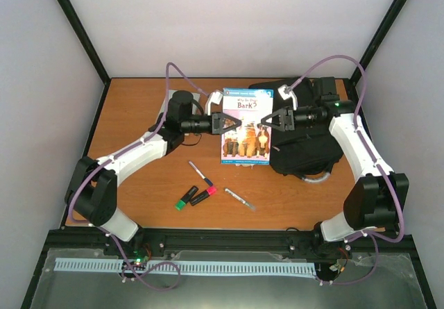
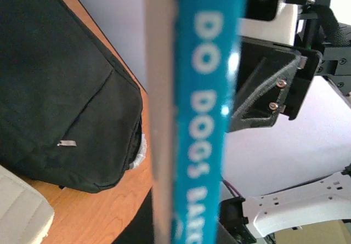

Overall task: Pack the student bag
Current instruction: Pick up the book from the center of the board.

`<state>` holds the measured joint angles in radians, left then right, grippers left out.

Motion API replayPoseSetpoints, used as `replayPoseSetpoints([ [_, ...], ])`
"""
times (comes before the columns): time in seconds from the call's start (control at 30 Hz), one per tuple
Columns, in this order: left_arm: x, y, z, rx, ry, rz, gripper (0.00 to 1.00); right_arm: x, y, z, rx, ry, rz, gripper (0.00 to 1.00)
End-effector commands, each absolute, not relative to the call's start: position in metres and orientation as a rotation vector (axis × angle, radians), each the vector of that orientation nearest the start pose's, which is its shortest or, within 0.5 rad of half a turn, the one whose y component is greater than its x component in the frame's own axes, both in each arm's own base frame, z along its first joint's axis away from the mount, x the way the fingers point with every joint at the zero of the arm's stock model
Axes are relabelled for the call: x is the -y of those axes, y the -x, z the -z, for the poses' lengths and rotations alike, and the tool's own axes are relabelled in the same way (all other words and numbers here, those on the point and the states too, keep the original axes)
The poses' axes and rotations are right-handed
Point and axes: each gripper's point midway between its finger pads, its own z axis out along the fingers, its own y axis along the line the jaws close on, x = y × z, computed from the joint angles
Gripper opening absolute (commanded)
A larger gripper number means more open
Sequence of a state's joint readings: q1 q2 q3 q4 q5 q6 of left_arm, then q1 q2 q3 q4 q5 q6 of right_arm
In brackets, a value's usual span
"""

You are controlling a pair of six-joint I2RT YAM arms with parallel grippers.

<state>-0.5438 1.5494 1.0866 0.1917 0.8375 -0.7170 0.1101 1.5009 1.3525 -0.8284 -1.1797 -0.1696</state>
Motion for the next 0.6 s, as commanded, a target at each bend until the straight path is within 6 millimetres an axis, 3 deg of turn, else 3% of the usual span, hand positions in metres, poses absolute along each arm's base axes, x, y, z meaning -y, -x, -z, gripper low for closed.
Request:
replayPoseSetpoints([
  [0.0, 0.344, -0.305, -0.298, -1.933, -0.579, 1.654, 0.01, -0.188, -0.316, -0.285, -2.079, 0.720, -1.330, 0.43],
  [0.03, 0.343, -0.304, -0.300, -1.922, -0.582, 1.653, 0.01, -0.180, -0.323, -0.283, -2.101, 0.675, -1.282, 0.55],
  [0.1, 0.340, -0.300, -0.308, -1.890, -0.592, 1.676, 0.01, -0.161, -0.332, -0.283, -2.105, 0.582, -1.234, 0.70],
  [0.13, 0.339, -0.297, -0.313, -1.868, -0.601, 1.698, 0.01, -0.153, -0.332, -0.286, -2.080, 0.565, -1.244, 0.76],
  [0.2, 0.340, -0.290, -0.322, -1.835, -0.630, 1.750, 0.01, -0.151, -0.323, -0.290, -2.043, 0.589, -1.292, 0.97],
  [0.4, 0.344, -0.291, -0.335, -1.806, -0.654, 1.779, 0.01, -0.162, -0.296, -0.291, -1.949, 0.613, -1.481, 1.00],
  [0.57, 0.355, -0.291, -0.350, -1.764, -0.693, 1.837, 0.01, -0.173, -0.285, -0.296, -1.904, 0.658, -1.601, 1.00],
])
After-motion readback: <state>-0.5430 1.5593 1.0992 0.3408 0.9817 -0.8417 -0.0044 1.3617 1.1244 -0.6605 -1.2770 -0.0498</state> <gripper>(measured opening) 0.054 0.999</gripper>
